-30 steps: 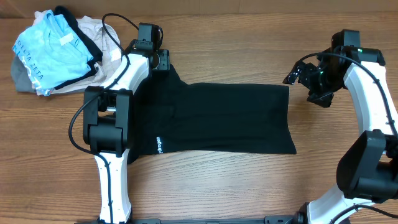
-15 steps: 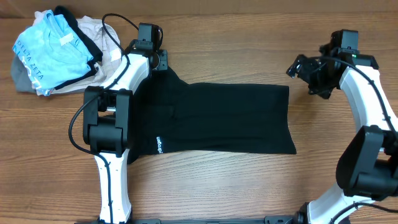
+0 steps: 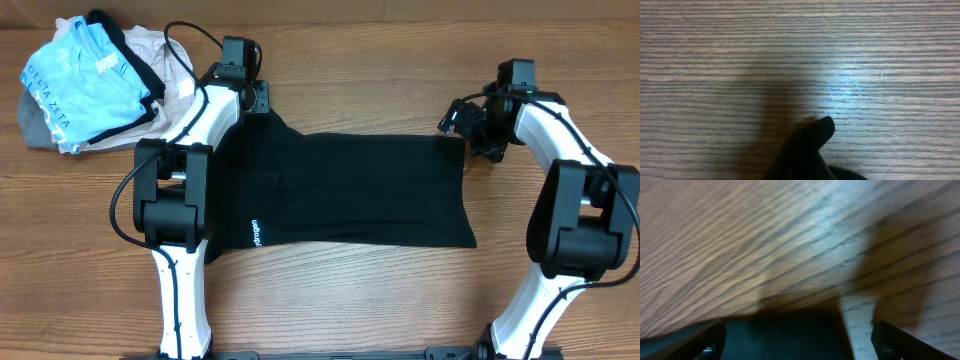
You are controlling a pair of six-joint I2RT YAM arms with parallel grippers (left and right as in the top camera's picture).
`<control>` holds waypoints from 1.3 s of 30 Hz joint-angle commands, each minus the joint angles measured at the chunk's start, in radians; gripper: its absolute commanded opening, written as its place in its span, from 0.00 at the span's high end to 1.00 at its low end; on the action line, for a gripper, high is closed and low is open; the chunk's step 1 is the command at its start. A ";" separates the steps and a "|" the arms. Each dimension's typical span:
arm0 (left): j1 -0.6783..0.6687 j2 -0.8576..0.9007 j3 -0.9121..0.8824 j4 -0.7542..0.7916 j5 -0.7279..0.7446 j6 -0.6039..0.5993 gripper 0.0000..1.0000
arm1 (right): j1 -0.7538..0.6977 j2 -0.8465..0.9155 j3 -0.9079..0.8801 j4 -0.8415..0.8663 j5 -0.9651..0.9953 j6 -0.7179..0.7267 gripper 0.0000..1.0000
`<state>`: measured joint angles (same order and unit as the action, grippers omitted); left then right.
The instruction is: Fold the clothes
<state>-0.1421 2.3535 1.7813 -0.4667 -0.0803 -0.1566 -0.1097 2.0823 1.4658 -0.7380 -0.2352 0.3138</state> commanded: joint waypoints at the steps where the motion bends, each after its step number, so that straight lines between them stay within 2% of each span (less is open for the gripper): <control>1: 0.004 0.014 0.006 -0.020 -0.005 -0.001 0.96 | -0.002 0.011 -0.006 0.003 0.002 0.002 0.07; 4: 0.004 0.014 0.006 -0.019 -0.005 -0.001 0.96 | -0.002 0.011 -0.006 0.000 0.003 0.001 0.11; 6: 0.004 0.014 0.006 -0.020 -0.005 -0.001 0.96 | -0.002 0.011 -0.006 -0.001 0.003 0.001 0.18; 7: 0.004 0.014 0.006 -0.021 -0.005 -0.001 0.96 | -0.002 0.012 -0.006 0.000 0.003 0.001 0.24; 8: 0.004 0.014 0.006 -0.023 -0.005 -0.001 0.96 | -0.002 0.012 -0.006 0.001 0.003 0.002 0.44; 9: 0.004 0.014 0.006 -0.024 -0.005 -0.001 0.96 | -0.002 0.012 -0.006 0.001 0.003 0.010 0.59; 15: 0.004 0.014 0.006 -0.031 -0.005 -0.001 0.96 | -0.002 0.012 -0.006 -0.001 0.016 0.031 0.56; 19: 0.004 0.014 0.006 -0.031 -0.005 -0.001 0.96 | 0.000 0.013 -0.006 -0.011 0.060 0.031 0.47; 25: 0.004 0.014 0.006 -0.030 -0.005 -0.001 0.96 | 0.028 0.023 -0.006 -0.023 0.118 0.031 0.48; 33: 0.004 0.014 0.006 -0.031 -0.005 -0.001 0.96 | 0.100 0.040 -0.006 -0.027 0.228 0.055 0.54; 39: 0.004 0.014 0.006 -0.031 -0.005 0.000 0.96 | 0.107 0.043 -0.006 -0.026 0.261 0.088 0.67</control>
<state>-0.1421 2.3535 1.7866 -0.4801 -0.0803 -0.1570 -0.0002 2.1025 1.4654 -0.7639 -0.0082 0.3779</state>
